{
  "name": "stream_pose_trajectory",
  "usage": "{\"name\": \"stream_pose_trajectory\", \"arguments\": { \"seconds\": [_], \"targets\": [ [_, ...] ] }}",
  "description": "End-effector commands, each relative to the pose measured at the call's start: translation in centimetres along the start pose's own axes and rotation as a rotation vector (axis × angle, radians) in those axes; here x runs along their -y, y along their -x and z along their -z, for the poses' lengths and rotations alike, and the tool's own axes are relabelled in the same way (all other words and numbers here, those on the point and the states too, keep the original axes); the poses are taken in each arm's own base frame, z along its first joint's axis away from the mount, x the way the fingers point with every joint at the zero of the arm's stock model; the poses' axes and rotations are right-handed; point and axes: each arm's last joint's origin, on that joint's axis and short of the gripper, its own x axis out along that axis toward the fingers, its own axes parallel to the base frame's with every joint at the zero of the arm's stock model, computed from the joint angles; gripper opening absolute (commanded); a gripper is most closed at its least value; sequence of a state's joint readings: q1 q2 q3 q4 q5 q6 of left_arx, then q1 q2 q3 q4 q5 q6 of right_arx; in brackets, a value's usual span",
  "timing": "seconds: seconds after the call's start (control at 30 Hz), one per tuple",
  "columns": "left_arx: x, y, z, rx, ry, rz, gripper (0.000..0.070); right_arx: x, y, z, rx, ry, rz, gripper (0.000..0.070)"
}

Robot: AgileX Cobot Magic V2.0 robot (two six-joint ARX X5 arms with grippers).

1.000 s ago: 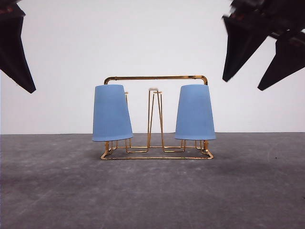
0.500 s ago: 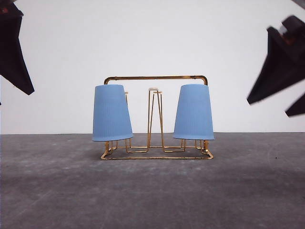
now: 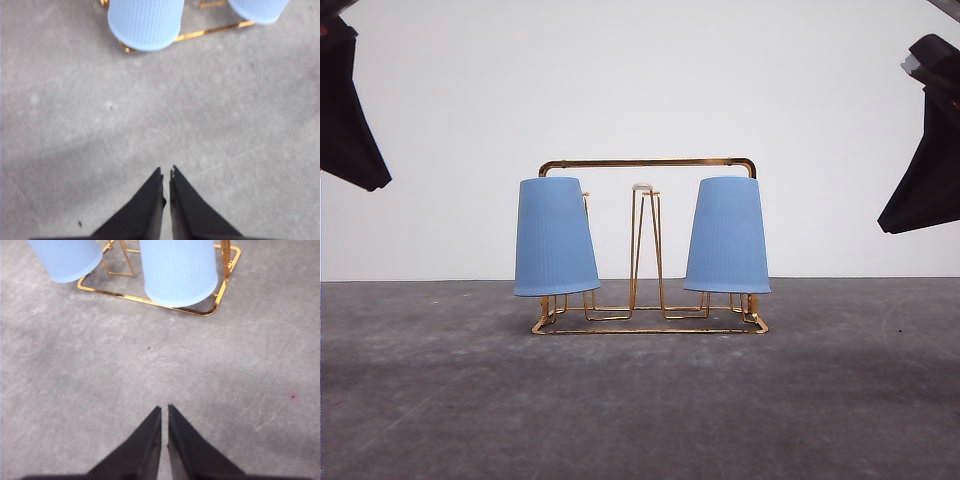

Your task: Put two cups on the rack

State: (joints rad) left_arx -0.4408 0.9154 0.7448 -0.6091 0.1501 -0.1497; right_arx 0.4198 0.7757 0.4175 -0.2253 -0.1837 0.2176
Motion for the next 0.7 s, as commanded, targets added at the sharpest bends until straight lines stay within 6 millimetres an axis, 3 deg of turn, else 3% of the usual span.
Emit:
{"name": "stream_pose_trajectory", "arguments": {
  "seconds": [0.0,0.43,0.53,0.67],
  "targets": [
    [0.1,0.1,-0.4,0.014,-0.015,0.005,0.0,-0.2,0.0,-0.3,0.011,-0.001,-0.007,0.0015],
    [0.1,0.4,-0.2,0.025,-0.017,0.003,0.0,-0.2,0.0,-0.3,0.011,-0.001,-0.007,0.0015],
    [-0.5,1.1,0.8,0.09,-0.056,-0.015,0.0,-0.2,0.0,-0.3,0.011,-0.001,-0.007,0.0015],
    [-2.4,1.7,3.6,0.28,-0.037,-0.093,0.0,-0.2,0.0,-0.3,0.011,-0.001,-0.007,0.0015]
  ]
}}
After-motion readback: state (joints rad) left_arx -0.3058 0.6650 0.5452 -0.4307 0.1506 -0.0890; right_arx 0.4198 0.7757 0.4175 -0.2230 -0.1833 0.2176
